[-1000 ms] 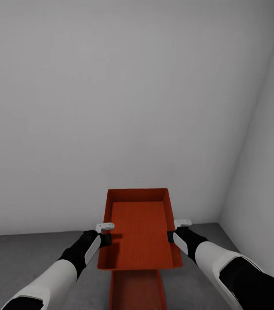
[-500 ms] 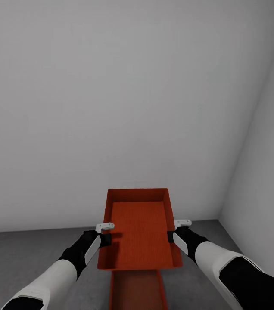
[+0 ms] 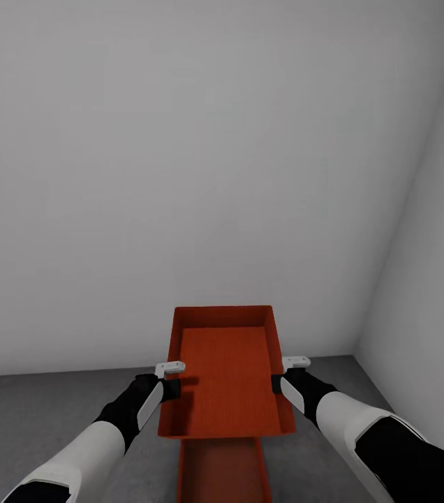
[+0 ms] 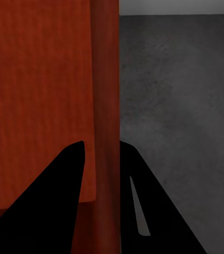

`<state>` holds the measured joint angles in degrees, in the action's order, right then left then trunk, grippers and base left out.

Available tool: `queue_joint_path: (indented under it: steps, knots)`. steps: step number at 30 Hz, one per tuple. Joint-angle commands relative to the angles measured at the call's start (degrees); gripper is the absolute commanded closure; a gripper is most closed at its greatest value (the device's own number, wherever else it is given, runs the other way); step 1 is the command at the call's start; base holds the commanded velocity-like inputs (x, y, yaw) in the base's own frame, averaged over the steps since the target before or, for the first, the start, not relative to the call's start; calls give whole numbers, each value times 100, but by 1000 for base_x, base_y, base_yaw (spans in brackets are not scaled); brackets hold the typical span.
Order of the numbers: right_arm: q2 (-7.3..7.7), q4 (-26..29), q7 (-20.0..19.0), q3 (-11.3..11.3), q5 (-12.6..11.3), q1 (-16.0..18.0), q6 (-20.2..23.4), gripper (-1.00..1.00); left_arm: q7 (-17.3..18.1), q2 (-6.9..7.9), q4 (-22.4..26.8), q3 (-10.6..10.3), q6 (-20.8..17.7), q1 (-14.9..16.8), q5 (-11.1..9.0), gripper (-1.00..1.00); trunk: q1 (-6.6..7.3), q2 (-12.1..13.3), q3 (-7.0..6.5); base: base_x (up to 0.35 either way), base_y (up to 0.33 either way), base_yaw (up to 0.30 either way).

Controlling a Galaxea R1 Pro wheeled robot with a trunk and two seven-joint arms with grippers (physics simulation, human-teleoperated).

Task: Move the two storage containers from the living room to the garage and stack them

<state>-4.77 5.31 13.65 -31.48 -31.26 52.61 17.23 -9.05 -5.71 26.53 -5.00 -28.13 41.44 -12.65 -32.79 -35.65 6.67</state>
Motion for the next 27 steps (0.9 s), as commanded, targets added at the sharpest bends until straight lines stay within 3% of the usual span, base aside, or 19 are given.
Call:
queue_joint_path:
  steps: [1, 17, 27]
  knots:
    - [3, 14, 50, -8, -30, 3, 35, 100, -80, 9, 13, 10, -43, 5, 87, 100, -2, -9, 10, 0, 0, 0]
    - [3, 13, 58, -16, -30, 3, 35, 100, -80, 9, 10, 14, -43, 5, 87, 100, -2, -9, 12, 0, 0, 0]
    - [7, 14, 59, -16, -30, 3, 35, 100, -80, 9, 10, 15, -43, 5, 87, 100, -2, -9, 96, 0, 0, 0]
